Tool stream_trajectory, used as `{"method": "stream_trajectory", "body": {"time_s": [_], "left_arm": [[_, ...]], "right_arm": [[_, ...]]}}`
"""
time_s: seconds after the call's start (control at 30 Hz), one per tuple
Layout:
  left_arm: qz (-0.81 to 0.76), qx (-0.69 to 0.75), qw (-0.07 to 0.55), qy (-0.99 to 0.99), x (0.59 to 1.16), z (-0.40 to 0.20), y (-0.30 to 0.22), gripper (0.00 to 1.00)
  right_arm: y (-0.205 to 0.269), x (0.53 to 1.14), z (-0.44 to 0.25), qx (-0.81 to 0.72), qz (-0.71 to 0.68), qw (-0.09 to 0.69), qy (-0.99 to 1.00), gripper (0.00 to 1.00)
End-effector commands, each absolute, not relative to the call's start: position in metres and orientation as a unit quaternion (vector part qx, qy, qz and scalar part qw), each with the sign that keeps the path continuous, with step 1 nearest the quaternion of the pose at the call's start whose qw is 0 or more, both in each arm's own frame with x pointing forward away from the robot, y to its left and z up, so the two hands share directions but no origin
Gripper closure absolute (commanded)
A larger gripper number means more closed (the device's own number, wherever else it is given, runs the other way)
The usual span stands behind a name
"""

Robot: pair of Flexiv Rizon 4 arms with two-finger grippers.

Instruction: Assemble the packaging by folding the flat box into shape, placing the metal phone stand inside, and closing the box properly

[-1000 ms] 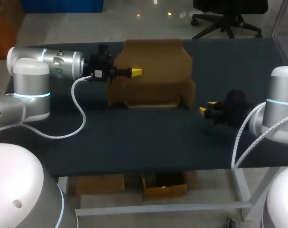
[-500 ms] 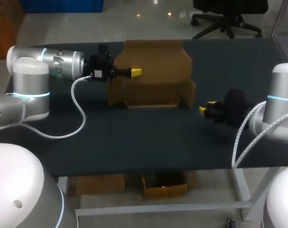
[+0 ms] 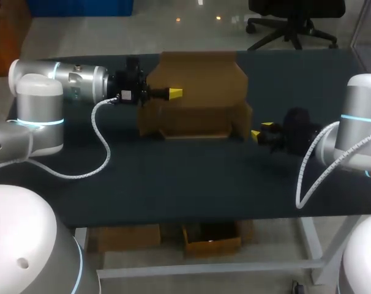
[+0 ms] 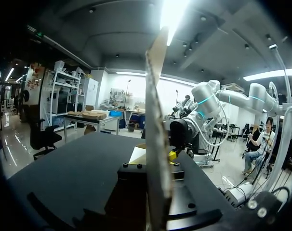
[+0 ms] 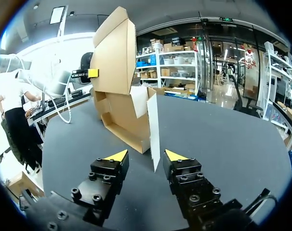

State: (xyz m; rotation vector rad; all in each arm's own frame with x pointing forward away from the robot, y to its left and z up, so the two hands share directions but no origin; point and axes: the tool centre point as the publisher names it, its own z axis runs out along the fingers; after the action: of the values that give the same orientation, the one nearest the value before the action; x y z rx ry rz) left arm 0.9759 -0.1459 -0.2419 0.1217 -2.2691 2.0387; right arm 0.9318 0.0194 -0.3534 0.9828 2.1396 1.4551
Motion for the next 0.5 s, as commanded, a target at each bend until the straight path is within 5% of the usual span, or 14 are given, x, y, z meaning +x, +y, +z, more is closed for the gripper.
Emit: {"method": "stream_trajectory", "body": {"time_s": [0.03,0.5], "left_arm": [[0.667,0.039,0.045,-0.742,0.977,-0.247,-0.145,1.00],[0.667,0.039,0.045,-0.742,0.977,-0.247,-0.145,1.00]], "right_arm": [[0.025,0.944,-0.355,0.348,0.516,0.183,0.761,0.56],[0.043,0.977,-0.362,0.347,0.513,0.179,0.764,0.56]]}}
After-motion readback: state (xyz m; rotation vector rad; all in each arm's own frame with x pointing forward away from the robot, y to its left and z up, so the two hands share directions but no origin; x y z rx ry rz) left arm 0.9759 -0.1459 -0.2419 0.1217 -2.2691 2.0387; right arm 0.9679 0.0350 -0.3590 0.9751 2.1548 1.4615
